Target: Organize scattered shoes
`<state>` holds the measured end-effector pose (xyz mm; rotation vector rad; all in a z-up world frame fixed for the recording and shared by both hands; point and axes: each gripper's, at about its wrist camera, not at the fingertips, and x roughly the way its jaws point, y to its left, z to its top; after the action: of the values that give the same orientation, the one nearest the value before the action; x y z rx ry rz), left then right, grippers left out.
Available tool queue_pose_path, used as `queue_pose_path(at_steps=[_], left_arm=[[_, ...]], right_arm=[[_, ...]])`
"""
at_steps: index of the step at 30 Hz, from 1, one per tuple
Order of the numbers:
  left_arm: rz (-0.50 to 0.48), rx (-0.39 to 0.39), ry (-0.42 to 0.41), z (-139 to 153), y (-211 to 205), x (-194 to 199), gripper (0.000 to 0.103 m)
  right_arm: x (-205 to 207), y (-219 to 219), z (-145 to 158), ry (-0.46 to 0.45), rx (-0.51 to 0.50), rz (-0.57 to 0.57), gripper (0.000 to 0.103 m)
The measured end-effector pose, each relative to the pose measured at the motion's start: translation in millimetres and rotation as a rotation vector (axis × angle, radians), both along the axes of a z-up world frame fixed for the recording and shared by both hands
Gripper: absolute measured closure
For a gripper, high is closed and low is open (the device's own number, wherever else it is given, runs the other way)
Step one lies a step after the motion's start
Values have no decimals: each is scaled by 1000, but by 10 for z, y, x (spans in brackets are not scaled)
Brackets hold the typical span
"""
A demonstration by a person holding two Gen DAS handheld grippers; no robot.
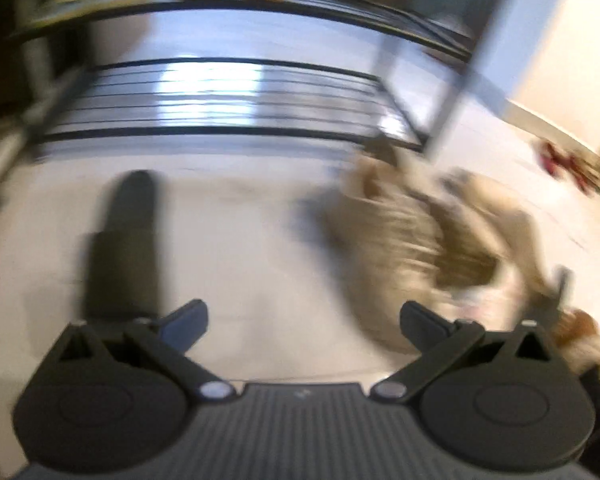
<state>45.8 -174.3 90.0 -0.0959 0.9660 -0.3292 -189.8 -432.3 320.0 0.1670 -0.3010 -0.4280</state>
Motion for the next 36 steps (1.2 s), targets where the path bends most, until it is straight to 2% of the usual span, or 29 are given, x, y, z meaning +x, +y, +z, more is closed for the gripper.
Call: queue_pose_path(at_steps=[2, 3, 5, 9, 11, 16, 19, 22, 25, 26, 28, 29, 31, 33, 36], left_arm=[[-120, -75, 15, -56, -498, -44, 1], [-161, -95, 24, -84, -677, -54, 1], [-257, -116, 36, -153, -1042, -92, 1], [-407, -140, 23, -387, -1514, -142, 1], [-439, -137, 20, -495, -1661, -179, 1], [-547, -123, 4, -757, -1931, -281, 1], [-545, -110, 17, -885, -2037, -256, 2], [-505, -83, -14, -928, -2121, -299, 1], [-508, -7, -38, -935, -2264, -398, 1], [-516, 3, -42, -931, -2283, -417, 5], [-580, -17, -71, -896, -2302, -496, 11], [-605, -15, -93, -874, -2310, -538, 11], [-669, 35, -136, -877, -2366, -669, 10], [-659, 40, -115, -920, -2381, -687, 7], [-623, 4, -61, -945, -2365, -610, 2]], right_arm=[[-73, -38, -111, -72, -100, -175, 0], [-85, -84, -134, -79, -108, -244, 0], [-116, -202, -167, -98, -77, -305, 0], [-181, -428, -194, -132, 36, -304, 0], [-197, -552, -211, -128, 78, -306, 0], [-84, -687, -287, -82, 114, -275, 0], [-44, -705, -326, -55, 123, -256, 0], [-23, -667, -353, -26, 134, -245, 0], [-21, -632, -358, -7, 147, -236, 0], [-18, -628, -360, -3, 150, -233, 0], [-8, -625, -363, 4, 152, -227, 0], [-4, -617, -360, 8, 151, -221, 0], [2, -609, -367, 14, 153, -217, 0], [7, -604, -378, 20, 157, -214, 0], [16, -597, -395, 28, 162, -210, 0]])
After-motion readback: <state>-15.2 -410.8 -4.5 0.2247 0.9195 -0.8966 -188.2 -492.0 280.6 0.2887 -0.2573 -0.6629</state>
